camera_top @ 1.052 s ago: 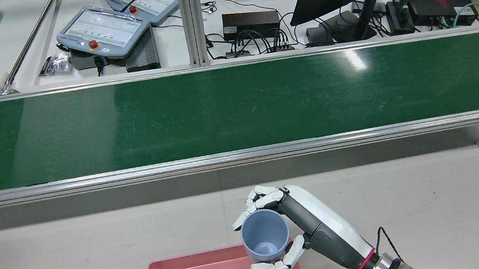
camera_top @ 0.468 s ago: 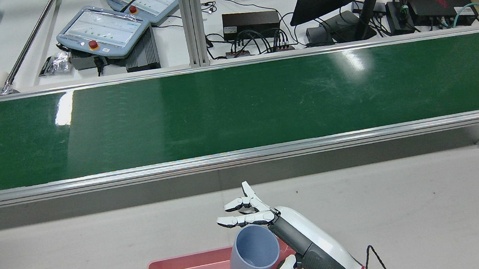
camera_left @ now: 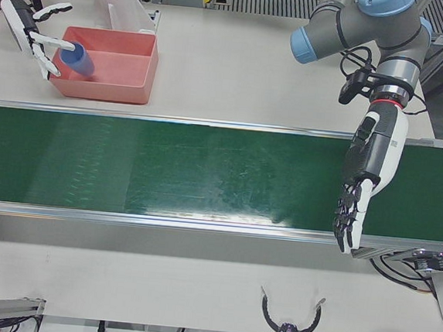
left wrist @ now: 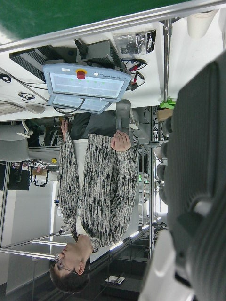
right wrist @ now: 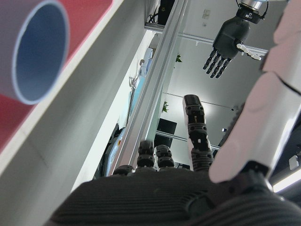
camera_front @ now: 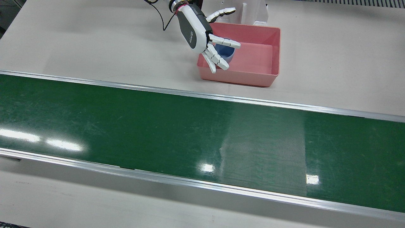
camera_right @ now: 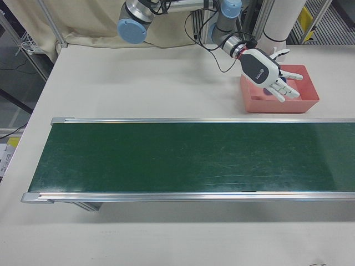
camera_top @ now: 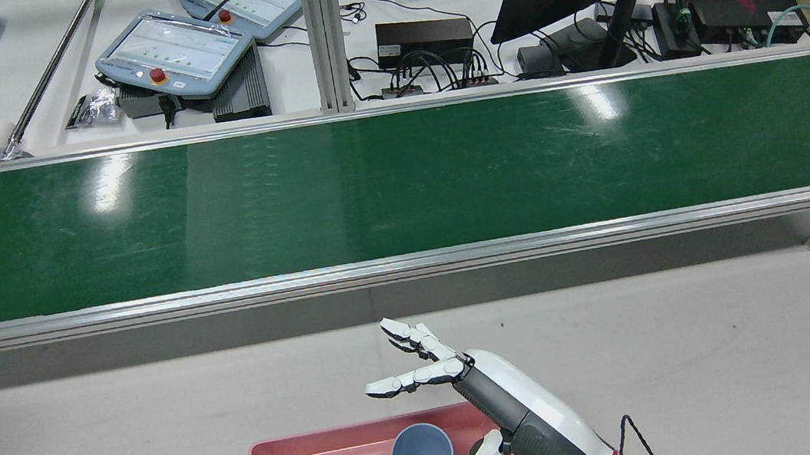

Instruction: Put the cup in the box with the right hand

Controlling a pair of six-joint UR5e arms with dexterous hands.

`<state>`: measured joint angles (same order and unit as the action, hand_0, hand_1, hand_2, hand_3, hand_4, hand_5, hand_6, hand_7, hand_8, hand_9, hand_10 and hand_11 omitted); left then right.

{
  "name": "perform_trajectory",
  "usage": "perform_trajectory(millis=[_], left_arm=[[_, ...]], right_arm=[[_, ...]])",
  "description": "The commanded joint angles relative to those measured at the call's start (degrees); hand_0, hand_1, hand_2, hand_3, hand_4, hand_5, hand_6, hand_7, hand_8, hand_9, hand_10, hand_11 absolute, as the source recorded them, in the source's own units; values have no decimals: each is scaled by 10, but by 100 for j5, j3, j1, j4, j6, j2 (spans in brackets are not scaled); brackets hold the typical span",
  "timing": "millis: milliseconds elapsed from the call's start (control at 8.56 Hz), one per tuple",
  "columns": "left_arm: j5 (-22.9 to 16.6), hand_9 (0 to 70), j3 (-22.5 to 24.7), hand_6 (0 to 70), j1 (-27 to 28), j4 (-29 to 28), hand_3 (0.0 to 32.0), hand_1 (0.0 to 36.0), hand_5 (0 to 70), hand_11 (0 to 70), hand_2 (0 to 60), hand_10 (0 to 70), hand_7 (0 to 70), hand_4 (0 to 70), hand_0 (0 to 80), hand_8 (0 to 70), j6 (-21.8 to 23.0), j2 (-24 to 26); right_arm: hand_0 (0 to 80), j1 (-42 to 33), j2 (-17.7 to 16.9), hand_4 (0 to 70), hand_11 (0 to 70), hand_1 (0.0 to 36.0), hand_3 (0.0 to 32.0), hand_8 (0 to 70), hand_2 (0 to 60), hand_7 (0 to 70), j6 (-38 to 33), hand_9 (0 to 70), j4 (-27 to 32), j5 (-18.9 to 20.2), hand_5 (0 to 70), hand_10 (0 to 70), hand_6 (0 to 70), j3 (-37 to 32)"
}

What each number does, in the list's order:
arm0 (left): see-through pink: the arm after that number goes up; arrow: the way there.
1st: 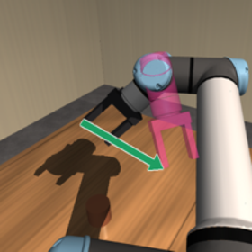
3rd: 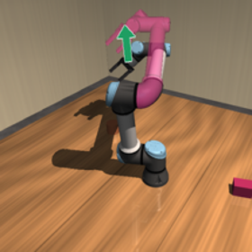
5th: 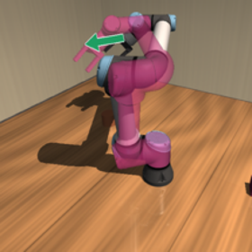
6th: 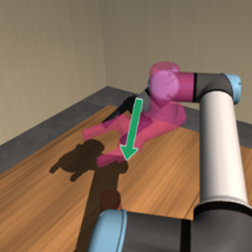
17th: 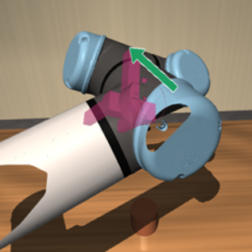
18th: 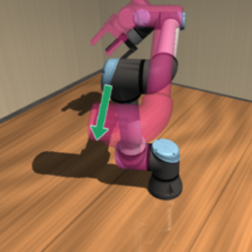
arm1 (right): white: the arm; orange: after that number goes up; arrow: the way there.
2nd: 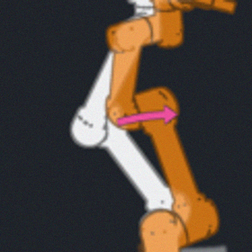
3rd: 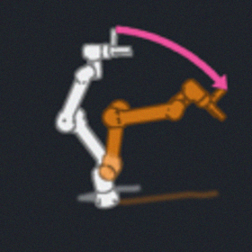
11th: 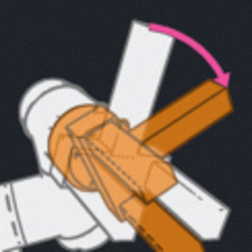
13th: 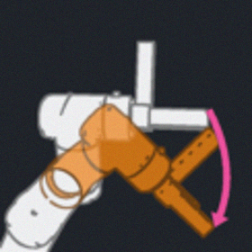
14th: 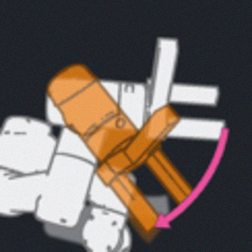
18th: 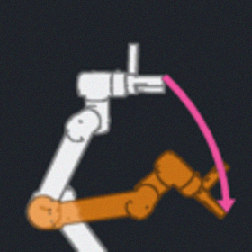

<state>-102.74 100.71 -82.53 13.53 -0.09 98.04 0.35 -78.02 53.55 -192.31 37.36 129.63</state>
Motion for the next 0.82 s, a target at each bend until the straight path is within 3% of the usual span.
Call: perform_trajectory(millis=[0,117,234,351,468,584,701], left_arm=[[0,0,1,0,0,0,0,0,0,0,0,0,0,0,0,0,0,-4],[0,0,1,0,0,0,0,0,0,0,0,0,0,0,0,0,9,-4],[0,0,1,0,0,0,0,0,0,0,0,0,0,0,0,0,9,-4],[0,0,1,0,0,0,0,0,0,0,0,0,0,0,0,0,0,4],[0,0,1,0,0,0,0,0,0,0,0,0,0,0,0,0,0,-4],[0,0,1,0,0,0,0,0,0,0,0,0,0,0,0,0,0,-4],[0,0,1,0,0,0,0,0,0,0,0,0,0,0,0,0,0,-4]], right_arm=[[484,-226,-64,197,0,82,0,83,43,135,-63,153,-17,60,37,0,38,333],[487,-602,-369,194,0,99,0,86,68,143,-333,158,-43,78,39,0,40,717],[497,-971,-781,212,0,86,0,89,23,150,-658,163,-78,87,41,0,42,1069],[529,-1471,-1159,213,5,106,0,96,0,155,-1114,173,-87,313,51,0,46,1151],[546,-2094,-1519,257,17,152,0,100,54,163,-1788,179,-366,785,57,0,50,1126],[544,-2866,-1706,292,21,155,0,102,58,174,-2491,184,-873,1181,56,4,52,1108],[556,-3778,-1768,305,25,139,0,105,0,181,-3151,188,-1313,1716,57,6,54,960]])
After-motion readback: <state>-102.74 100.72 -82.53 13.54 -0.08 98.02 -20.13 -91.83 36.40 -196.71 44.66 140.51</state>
